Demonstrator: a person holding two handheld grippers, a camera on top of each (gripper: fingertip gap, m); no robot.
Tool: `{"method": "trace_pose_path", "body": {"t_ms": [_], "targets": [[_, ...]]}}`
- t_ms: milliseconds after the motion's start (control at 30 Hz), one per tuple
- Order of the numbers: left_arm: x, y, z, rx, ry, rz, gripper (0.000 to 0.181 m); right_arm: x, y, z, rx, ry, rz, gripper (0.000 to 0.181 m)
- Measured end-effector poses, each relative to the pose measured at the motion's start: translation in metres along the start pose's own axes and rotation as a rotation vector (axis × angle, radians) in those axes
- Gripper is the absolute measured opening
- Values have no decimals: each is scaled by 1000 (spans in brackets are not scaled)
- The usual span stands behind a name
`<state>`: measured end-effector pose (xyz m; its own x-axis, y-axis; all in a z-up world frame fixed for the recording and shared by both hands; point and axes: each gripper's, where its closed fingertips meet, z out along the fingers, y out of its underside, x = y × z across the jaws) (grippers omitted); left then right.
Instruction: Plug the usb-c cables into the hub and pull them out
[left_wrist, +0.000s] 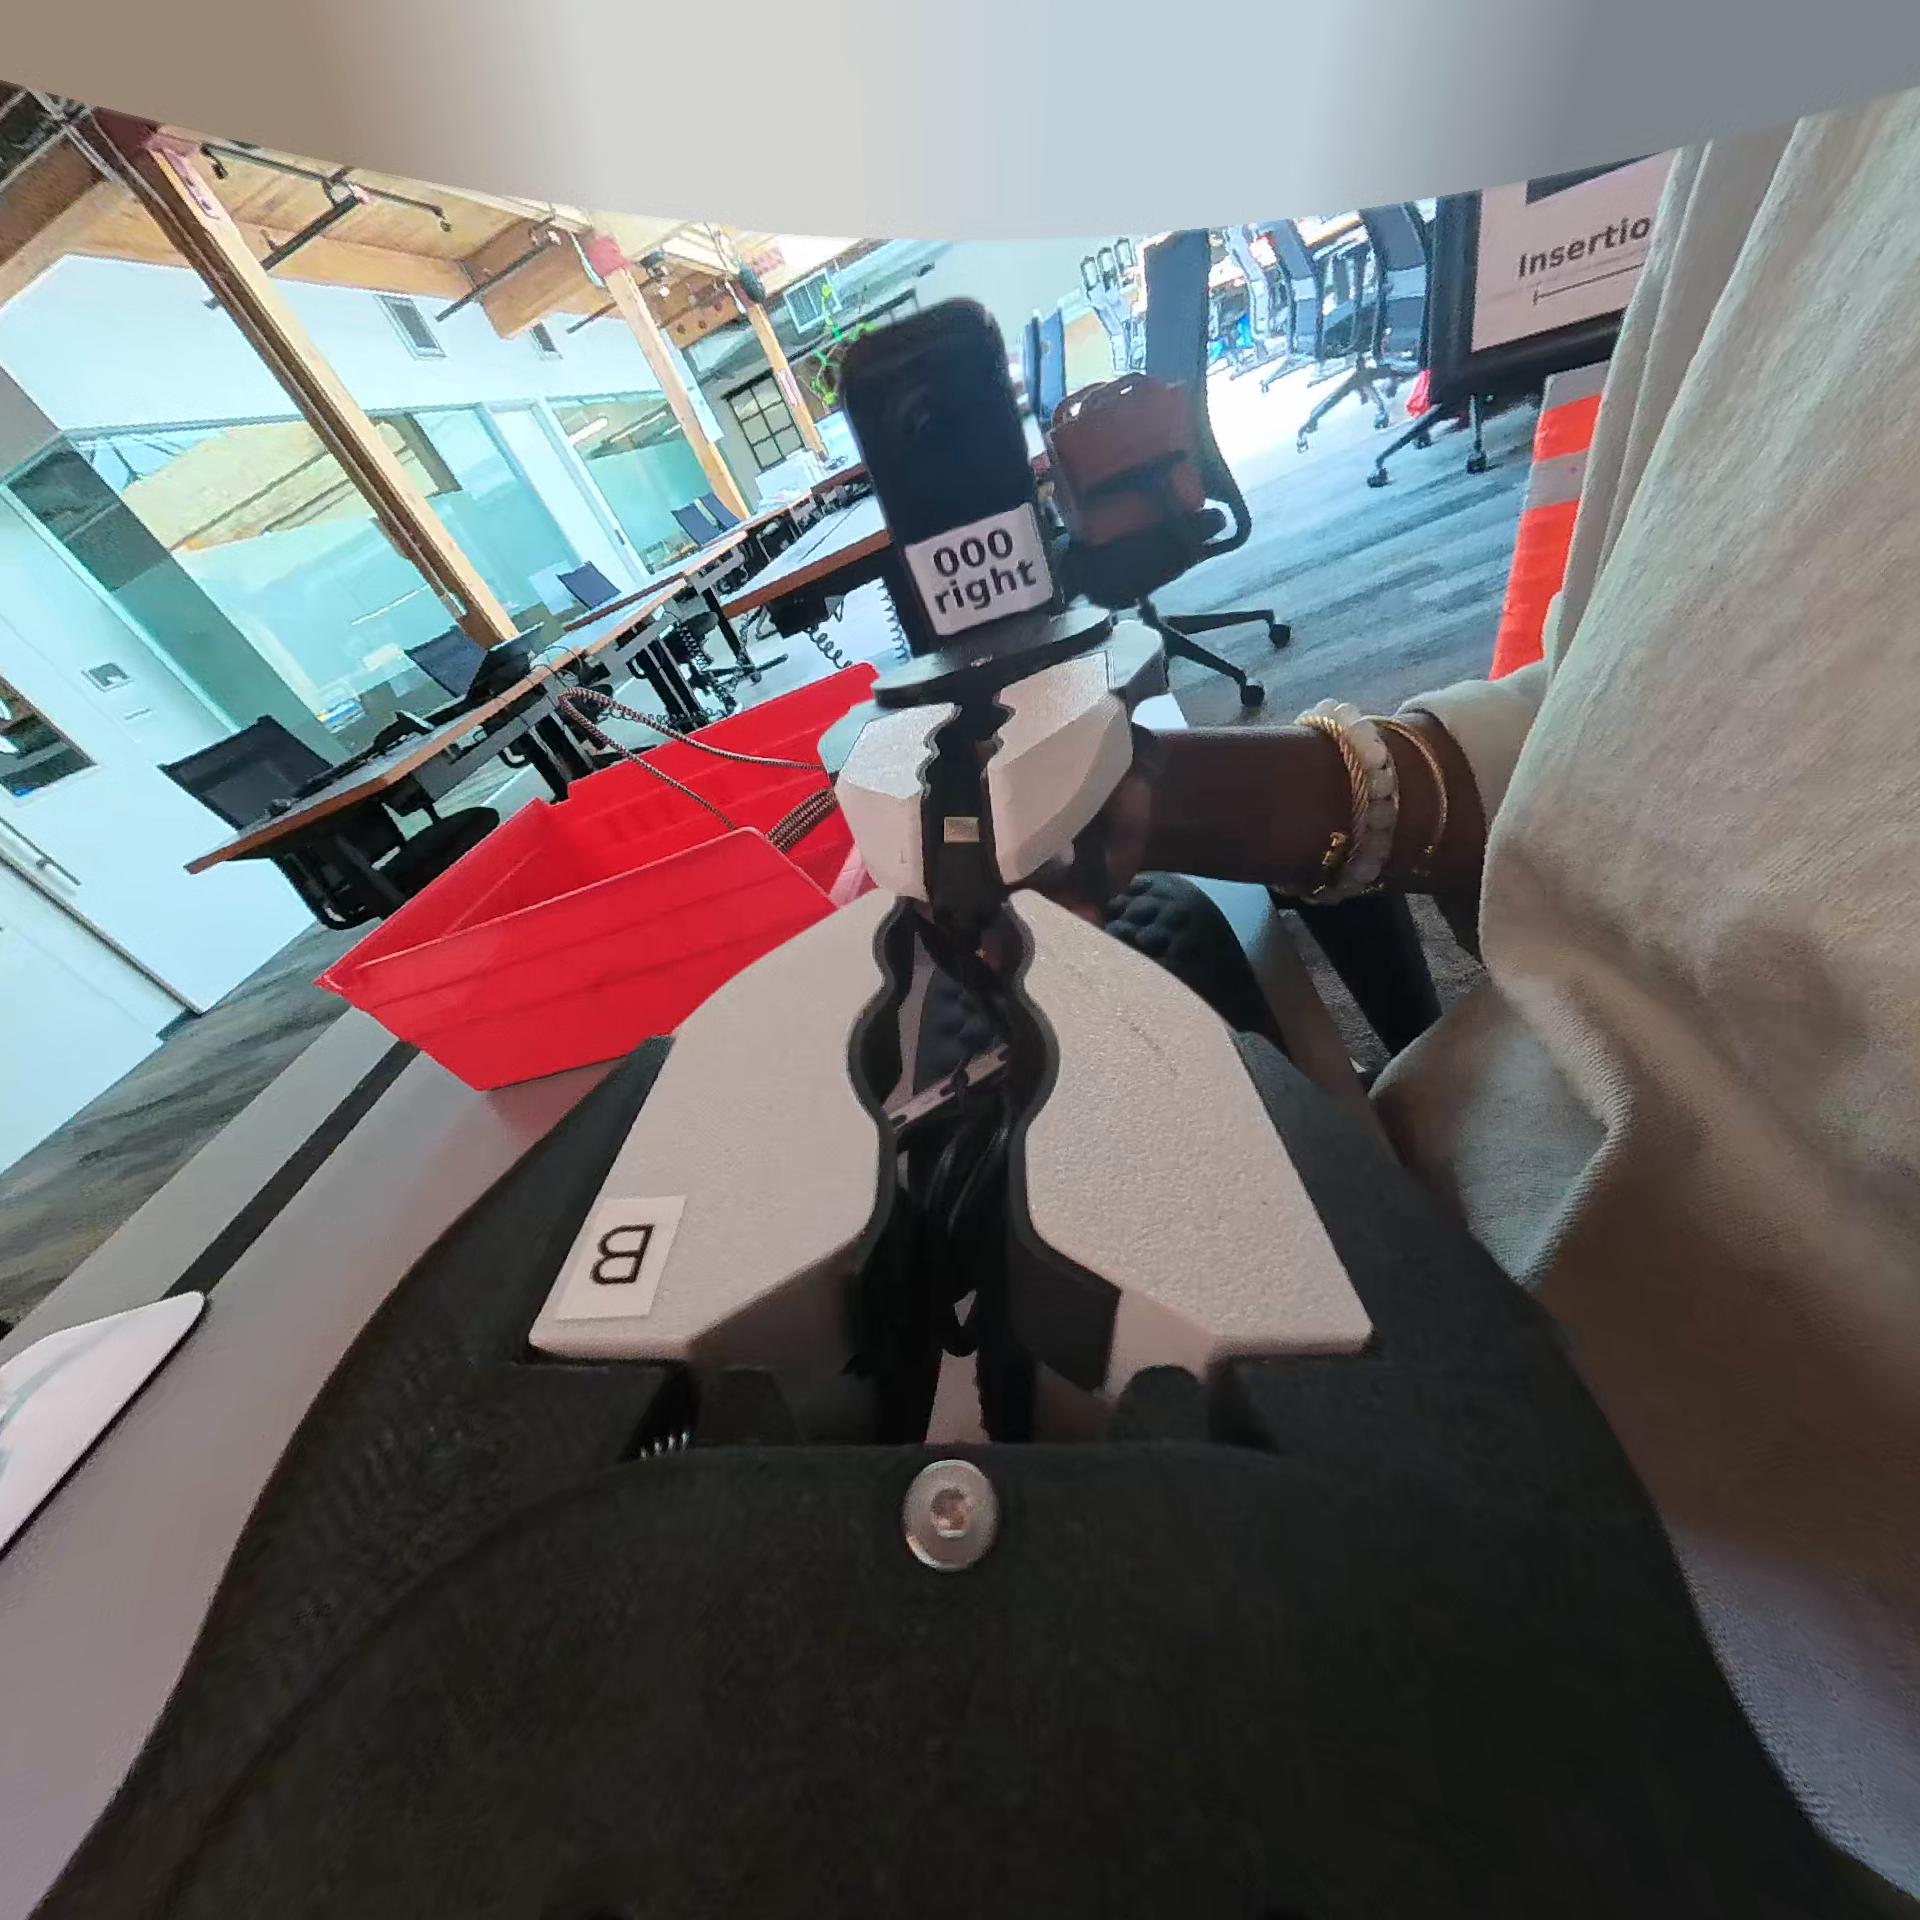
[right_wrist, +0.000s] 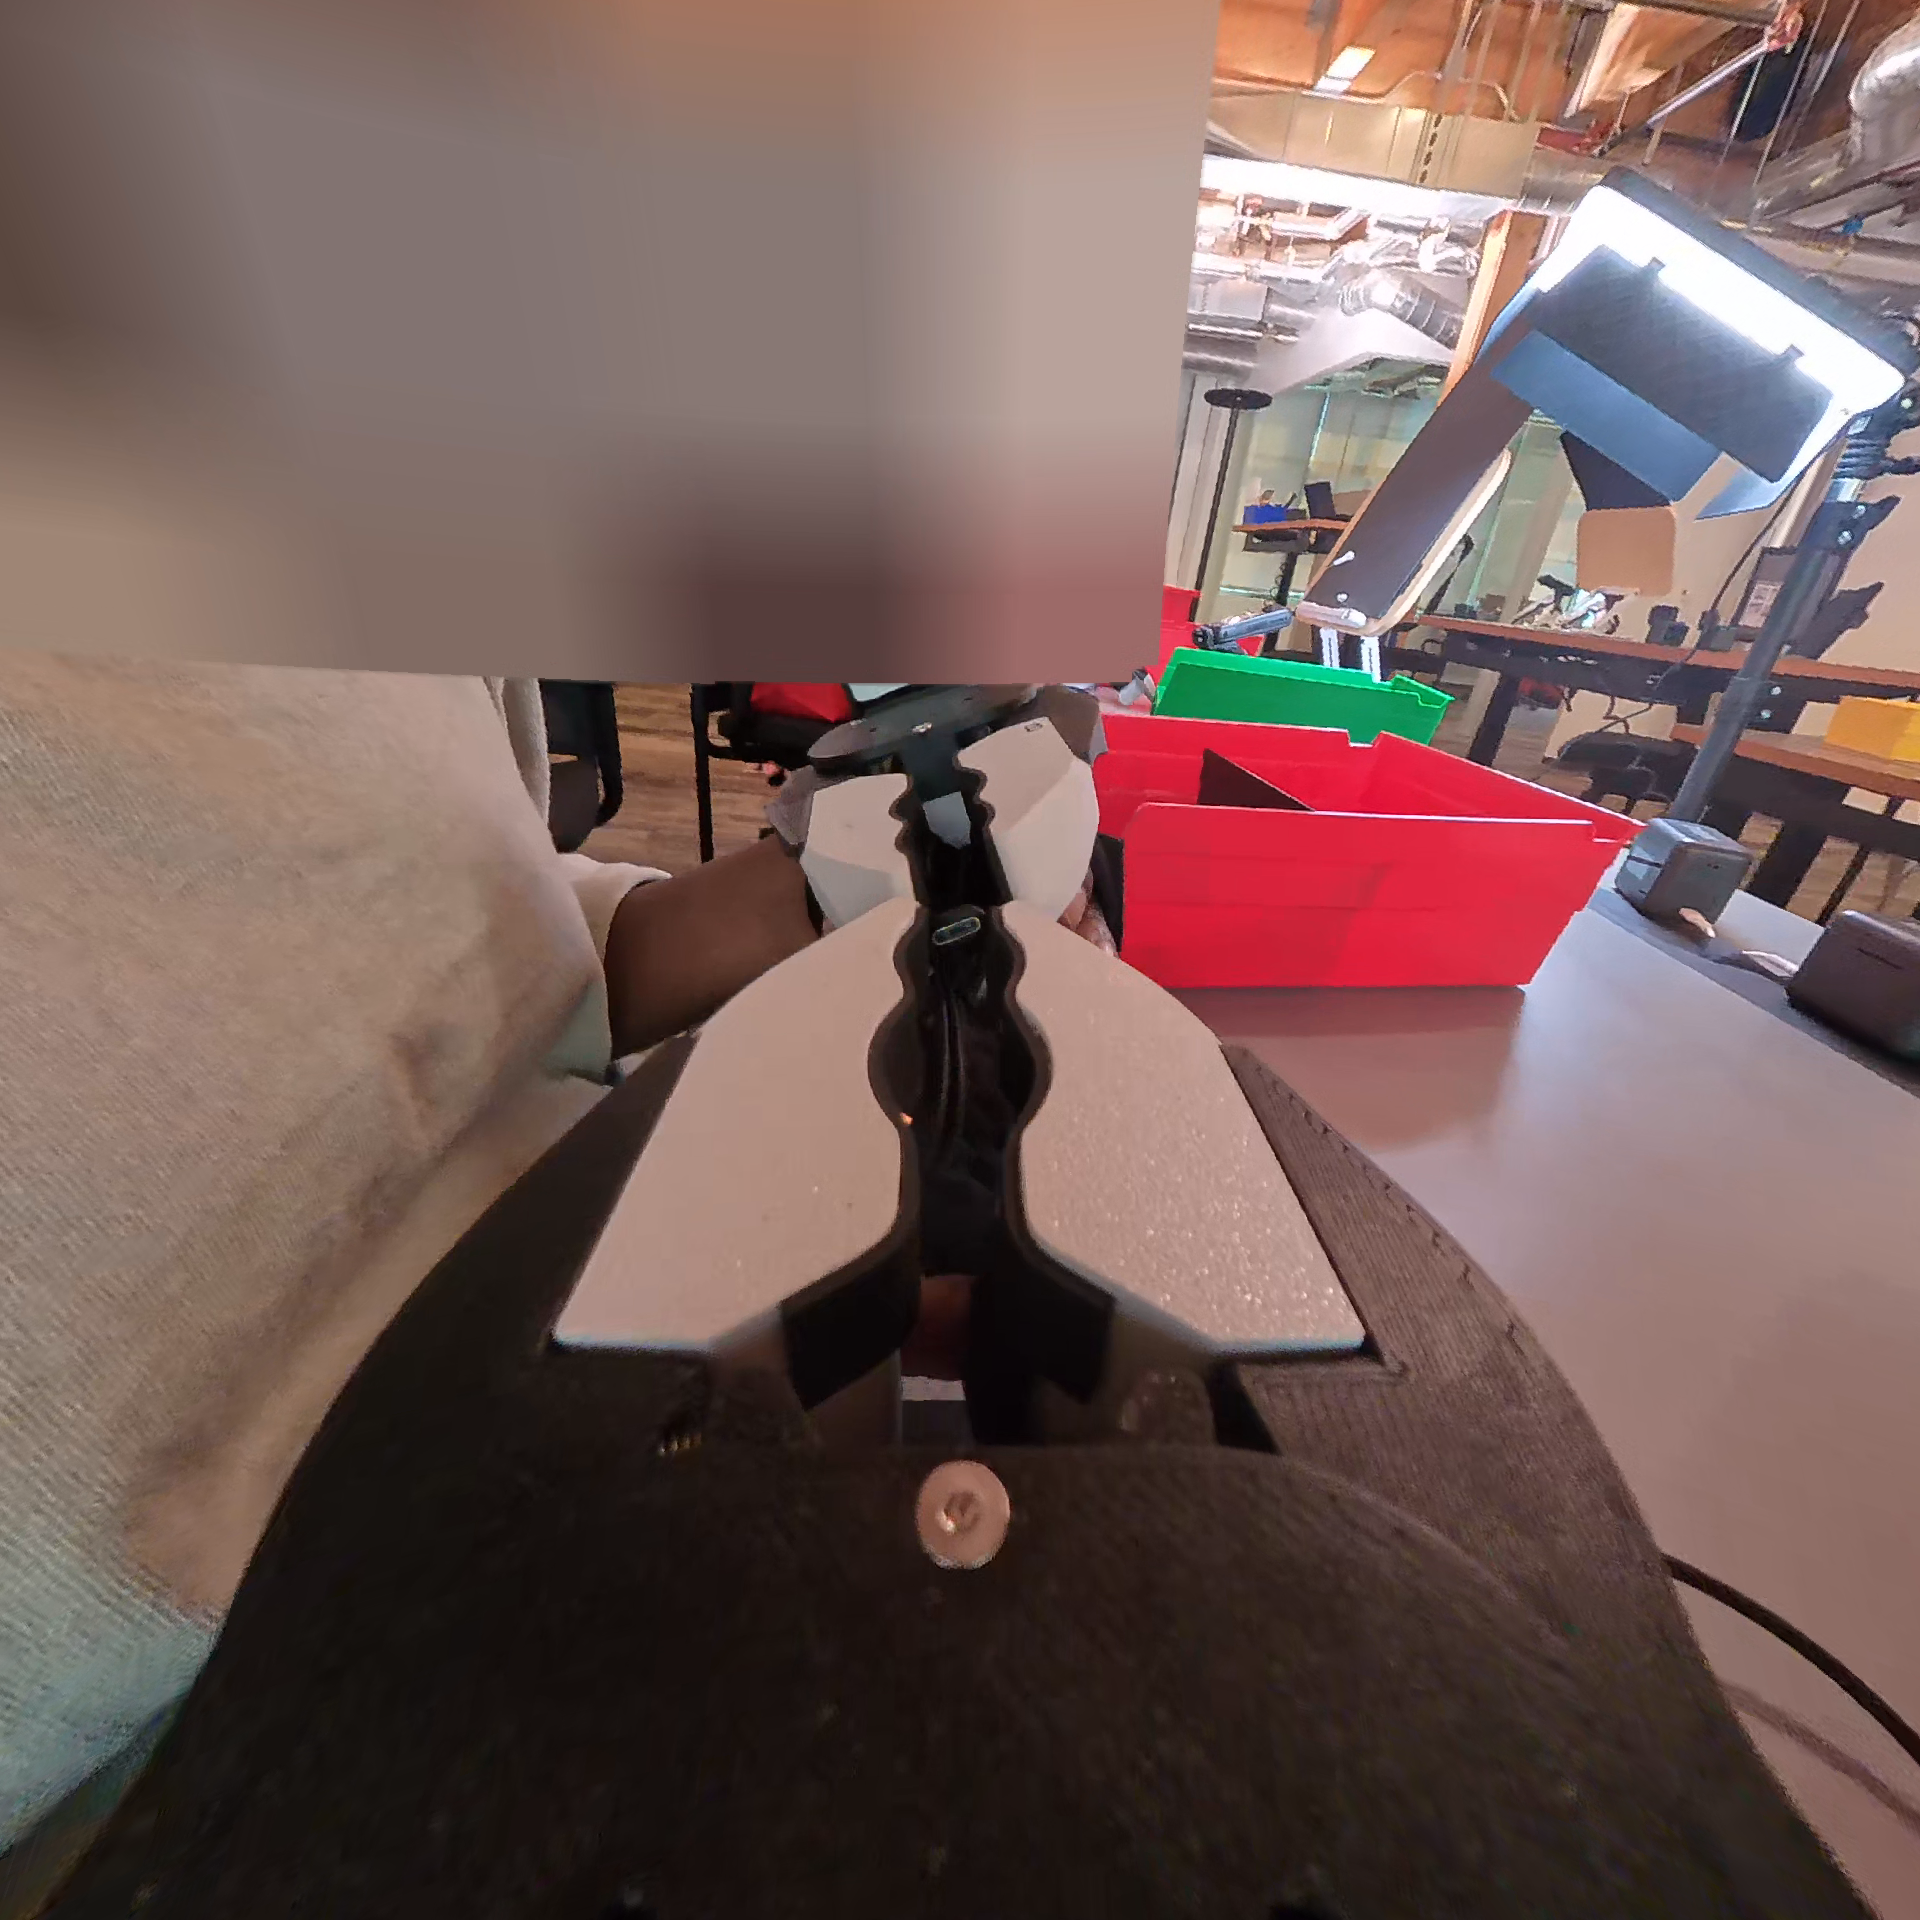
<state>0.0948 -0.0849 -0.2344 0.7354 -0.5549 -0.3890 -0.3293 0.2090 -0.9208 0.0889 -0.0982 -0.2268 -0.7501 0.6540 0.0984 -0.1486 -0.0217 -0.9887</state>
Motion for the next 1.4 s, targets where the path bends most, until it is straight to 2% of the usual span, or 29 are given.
{"method": "trace_pose_path", "body": {"t_ms": [300, 467, 500, 633, 733, 800, 867, 933, 967, 1000, 1033, 1100, 1167, 1267, 1300, 1367, 1400], "targets": [[-4, -1, 0, -18, -42, 8, 8, 5, -2, 0, 26, 27, 11, 9], [-8, 4, -2, -87, -77, 18, 8, 10, 2, -1, -14, 62, -21, 9], [-8, 6, -3, -117, -73, 23, 8, 11, 3, -2, -45, 75, -42, 12], [-22, 11, -27, -220, -140, 25, 8, 14, 16, -31, -281, 123, -145, 48], [-34, 14, -48, -263, -200, -19, 8, 15, 29, -60, -481, 129, -194, 52], [-39, 17, -55, -288, -234, -20, 8, 16, 40, -69, -579, 122, -215, 53], [-42, 18, -56, -295, -256, -11, 8, 14, 53, -67, -617, 140, -209, 60], [-44, 16, -55, -282, -266, -13, 9, 20, 54, -63, -543, 320, -294, 74], [-44, 15, -55, -271, -270, -14, 8, 21, 50, -64, -478, 434, -338, 74], [-45, 14, -54, -261, -275, -17, 8, 19, 48, -68, -445, 542, -372, 64], [-46, 15, -53, -260, -280, -22, 8, 19, 50, -75, -475, 645, -427, 58], [-46, 18, -51, -273, -282, -24, 8, 14, 62, -85, -582, 744, -457, 58], [-45, 21, -48, -276, -272, -27, 8, 10, 80, -88, -645, 778, -338, 57], [-41, 22, -42, -281, -256, -43, 8, 13, 94, -88, -754, 805, -315, 51], [-40, 23, -41, -290, -251, -49, 8, 13, 97, -86, -779, 800, -320, 44], [-38, 25, -38, -306, -239, -60, 8, 15, 99, -87, -856, 801, -389, 17], [-36, 25, -35, -311, -235, -70, 8, 18, 97, -89, -887, 810, -436, 12]]}}
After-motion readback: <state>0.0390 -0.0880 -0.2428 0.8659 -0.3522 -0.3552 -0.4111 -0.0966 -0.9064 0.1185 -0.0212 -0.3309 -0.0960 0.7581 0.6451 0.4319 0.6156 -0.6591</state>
